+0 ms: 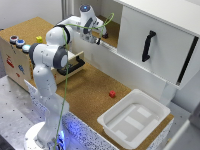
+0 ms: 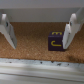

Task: Put the purple block in the drawer

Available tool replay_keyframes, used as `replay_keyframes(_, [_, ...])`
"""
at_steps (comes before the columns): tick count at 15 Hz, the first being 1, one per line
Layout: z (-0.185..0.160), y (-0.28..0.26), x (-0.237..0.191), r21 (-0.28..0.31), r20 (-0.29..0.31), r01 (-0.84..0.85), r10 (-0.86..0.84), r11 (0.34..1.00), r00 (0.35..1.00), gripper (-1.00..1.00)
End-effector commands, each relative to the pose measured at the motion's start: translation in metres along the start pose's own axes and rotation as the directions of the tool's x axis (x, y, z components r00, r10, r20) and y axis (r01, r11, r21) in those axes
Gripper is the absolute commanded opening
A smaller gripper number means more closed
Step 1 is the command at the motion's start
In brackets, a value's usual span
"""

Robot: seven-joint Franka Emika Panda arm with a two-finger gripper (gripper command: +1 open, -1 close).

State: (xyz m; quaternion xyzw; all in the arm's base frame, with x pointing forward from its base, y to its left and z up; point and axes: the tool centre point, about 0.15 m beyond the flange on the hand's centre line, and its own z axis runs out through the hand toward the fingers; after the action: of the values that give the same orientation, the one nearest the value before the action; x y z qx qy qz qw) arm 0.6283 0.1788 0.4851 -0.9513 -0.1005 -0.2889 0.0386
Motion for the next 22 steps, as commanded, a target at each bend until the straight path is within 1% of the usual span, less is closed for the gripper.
replay_keyframes(1, [0.031,0.015,0.035,-0.06,0.058,0.024,-0.021,0.998,0.998,1.0])
replay_keyframes(7, [0.044,0.021,0.054,-0.093,0.058,0.003,0.002,0.996,0.998,1.0])
replay_keyframes(8, [0.047,0.024,0.055,-0.105,0.055,-0.015,0.021,0.994,0.998,1.0])
replay_keyframes(9, [0.049,0.026,0.055,-0.103,0.057,-0.026,0.032,0.994,0.998,1.0])
replay_keyframes(11, [0.052,0.03,0.055,-0.118,0.061,-0.034,0.042,0.992,0.997,1.0])
replay_keyframes(12, [0.054,0.03,0.055,-0.123,0.065,-0.033,0.041,0.992,0.997,-1.0])
replay_keyframes(17, [0.057,0.028,0.054,-0.155,0.067,-0.02,0.03,0.988,0.997,-1.0])
replay_keyframes(19, [0.058,0.022,0.049,-0.184,0.073,0.008,0.005,0.983,0.997,-1.0])
replay_keyframes(22, [0.06,0.021,0.039,-0.195,0.084,0.0,0.016,0.981,0.996,-1.0])
